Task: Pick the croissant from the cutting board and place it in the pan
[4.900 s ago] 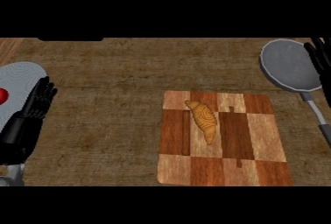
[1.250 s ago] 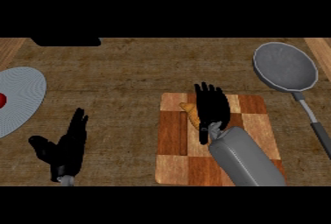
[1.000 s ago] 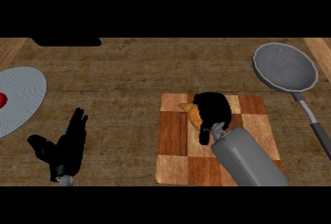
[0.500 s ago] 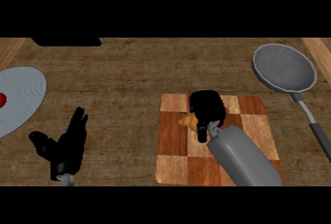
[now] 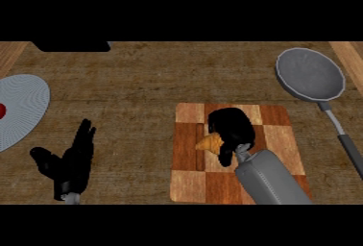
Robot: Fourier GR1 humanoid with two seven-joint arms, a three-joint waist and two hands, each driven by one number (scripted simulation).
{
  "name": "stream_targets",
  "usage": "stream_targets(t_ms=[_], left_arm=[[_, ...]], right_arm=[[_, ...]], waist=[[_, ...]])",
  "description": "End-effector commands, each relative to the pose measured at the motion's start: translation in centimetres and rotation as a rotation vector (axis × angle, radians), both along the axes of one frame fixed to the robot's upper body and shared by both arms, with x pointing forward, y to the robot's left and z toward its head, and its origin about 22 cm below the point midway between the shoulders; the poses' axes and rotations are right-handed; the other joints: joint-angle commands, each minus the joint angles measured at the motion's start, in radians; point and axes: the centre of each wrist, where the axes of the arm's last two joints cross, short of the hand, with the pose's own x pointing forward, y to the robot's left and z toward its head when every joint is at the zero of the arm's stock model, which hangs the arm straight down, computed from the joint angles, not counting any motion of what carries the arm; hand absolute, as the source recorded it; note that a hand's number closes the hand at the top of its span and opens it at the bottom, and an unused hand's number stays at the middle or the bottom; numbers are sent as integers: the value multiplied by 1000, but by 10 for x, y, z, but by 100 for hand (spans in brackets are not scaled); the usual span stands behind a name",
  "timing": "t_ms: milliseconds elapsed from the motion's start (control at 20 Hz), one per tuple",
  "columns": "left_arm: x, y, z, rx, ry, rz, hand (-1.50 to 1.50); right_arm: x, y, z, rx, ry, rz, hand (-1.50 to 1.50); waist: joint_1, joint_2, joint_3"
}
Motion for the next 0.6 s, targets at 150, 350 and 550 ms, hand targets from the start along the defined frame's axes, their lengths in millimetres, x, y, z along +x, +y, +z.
stream_targets(t_ms=[150, 350, 550], left_arm=[[-3, 6, -9, -28, 61, 12, 0], [-3, 1, -17, -24, 76, 19, 0], [-3, 12, -21, -14, 78, 1, 0]], right_arm=[[-12, 3, 44, 30, -307, -6, 150], [-28, -21, 74, 123, -544, -120, 150], [-27, -22, 102, 170, -584, -211, 150]], waist=[[-7, 13, -3], [-33, 9, -3], [-9, 15, -3]])
